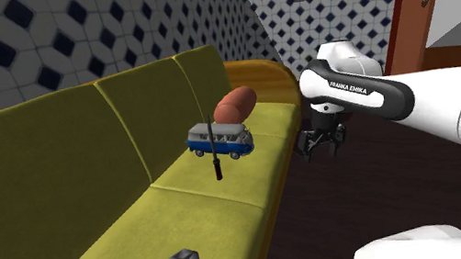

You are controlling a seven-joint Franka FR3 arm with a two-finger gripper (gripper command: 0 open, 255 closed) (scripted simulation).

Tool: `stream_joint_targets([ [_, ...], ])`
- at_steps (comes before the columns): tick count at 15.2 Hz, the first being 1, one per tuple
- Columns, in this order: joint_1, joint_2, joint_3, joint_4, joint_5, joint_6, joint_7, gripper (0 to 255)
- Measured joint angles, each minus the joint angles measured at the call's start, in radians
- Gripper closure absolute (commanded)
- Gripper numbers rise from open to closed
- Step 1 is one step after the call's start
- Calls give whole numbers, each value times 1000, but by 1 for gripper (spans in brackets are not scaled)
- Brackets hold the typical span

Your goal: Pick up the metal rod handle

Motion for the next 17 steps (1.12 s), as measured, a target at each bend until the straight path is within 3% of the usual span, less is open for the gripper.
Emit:
stream_joint_targets([
  [3, 8, 20, 18, 1, 12, 36, 12, 0],
  [11, 51, 174, 147, 18, 70, 287, 97, 0],
  [17, 62, 330, 245, 94, 65, 456, 168, 0],
])
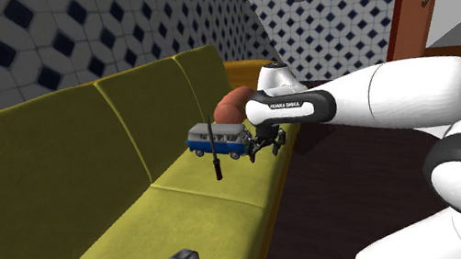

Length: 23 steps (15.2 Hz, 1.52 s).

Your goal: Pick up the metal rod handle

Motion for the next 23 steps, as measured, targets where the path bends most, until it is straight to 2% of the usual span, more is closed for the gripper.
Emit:
stream_joint_targets([
  [7, -6, 206, 123, 122, -83, 177, 123, 0],
  [11, -13, 338, 182, 232, -183, 241, 210, 0],
  [15, 0, 480, 228, 357, -322, 279, 323, 0],
  [23, 8, 530, 230, 316, -385, 370, 374, 0],
])
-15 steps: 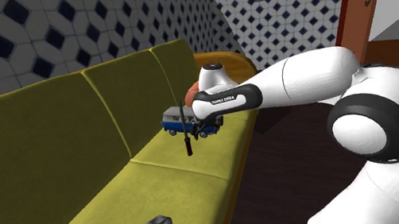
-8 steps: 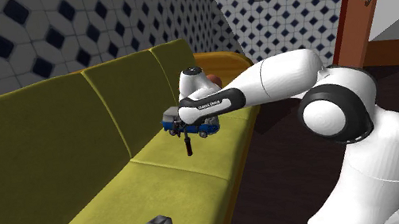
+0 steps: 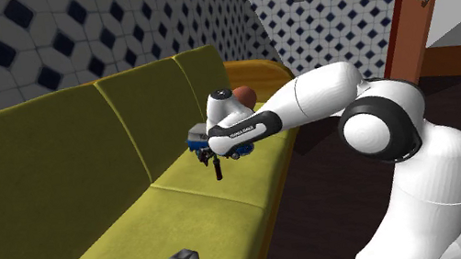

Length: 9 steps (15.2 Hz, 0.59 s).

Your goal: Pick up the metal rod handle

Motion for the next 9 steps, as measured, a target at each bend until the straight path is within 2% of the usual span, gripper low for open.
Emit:
stream_joint_targets([
  [1, 0, 2, 0, -3, -3, 5, 2, 255],
  [9, 0, 4, -1, -6, -6, 11, 5, 255],
])
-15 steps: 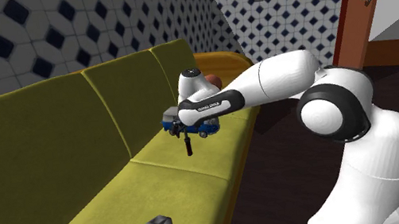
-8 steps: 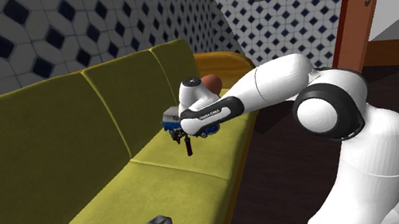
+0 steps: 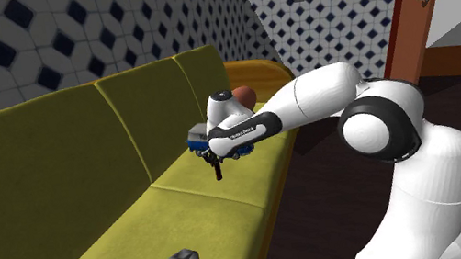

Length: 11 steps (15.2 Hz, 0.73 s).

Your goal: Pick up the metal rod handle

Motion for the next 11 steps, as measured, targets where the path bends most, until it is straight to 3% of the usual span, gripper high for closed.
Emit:
stream_joint_targets([
  [11, -4, -35, 3, 70, 44, -98, -39, 255],
])
